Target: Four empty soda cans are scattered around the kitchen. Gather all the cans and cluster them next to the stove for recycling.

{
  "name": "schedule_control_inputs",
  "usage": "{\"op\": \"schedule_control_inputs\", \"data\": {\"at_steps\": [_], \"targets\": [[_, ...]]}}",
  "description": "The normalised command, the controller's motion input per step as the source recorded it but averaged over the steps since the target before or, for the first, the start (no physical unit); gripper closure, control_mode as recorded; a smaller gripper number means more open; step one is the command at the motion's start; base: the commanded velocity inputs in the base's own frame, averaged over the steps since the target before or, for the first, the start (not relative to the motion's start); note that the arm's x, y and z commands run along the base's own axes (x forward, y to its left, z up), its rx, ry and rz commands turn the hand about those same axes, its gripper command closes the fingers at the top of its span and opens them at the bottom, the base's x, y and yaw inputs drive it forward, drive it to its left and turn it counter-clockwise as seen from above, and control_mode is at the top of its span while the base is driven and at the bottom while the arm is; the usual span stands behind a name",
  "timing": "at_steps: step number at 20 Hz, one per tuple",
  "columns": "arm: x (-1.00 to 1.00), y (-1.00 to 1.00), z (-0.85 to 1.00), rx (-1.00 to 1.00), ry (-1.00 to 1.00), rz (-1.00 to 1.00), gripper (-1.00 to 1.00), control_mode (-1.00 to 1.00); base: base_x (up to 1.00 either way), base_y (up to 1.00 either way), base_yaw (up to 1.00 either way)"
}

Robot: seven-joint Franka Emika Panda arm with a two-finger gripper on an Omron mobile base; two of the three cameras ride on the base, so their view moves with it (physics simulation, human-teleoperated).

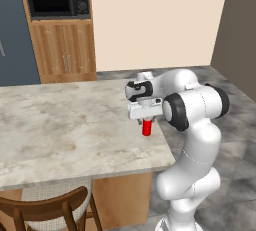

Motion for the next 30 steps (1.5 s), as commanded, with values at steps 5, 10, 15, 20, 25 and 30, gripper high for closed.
{"op": "schedule_control_inputs", "data": {"at_steps": [5, 10, 15, 20, 25, 30], "targets": [[-0.13, 0.00, -0.01, 0.01, 0.01, 0.00, 1.00, -1.00, 0.00, 0.00, 0.00], [-0.19, 0.00, 0.00, 0.01, 0.00, 0.00, 1.00, -1.00, 0.00, 0.00, 0.00], [-0.21, 0.00, 0.13, 0.01, -0.04, 0.00, 1.00, -1.00, 0.00, 0.00, 0.00], [-0.04, 0.00, 0.45, 0.02, 0.00, -0.02, 1.00, -1.00, 0.00, 0.00, 0.00], [0.00, 0.00, 0.53, 0.03, 0.08, 0.00, 1.00, -1.00, 0.00, 0.00, 0.00], [0.00, 0.00, 0.39, 0.01, 0.06, 0.00, 1.00, -1.00, 0.00, 0.00, 0.00]]}}
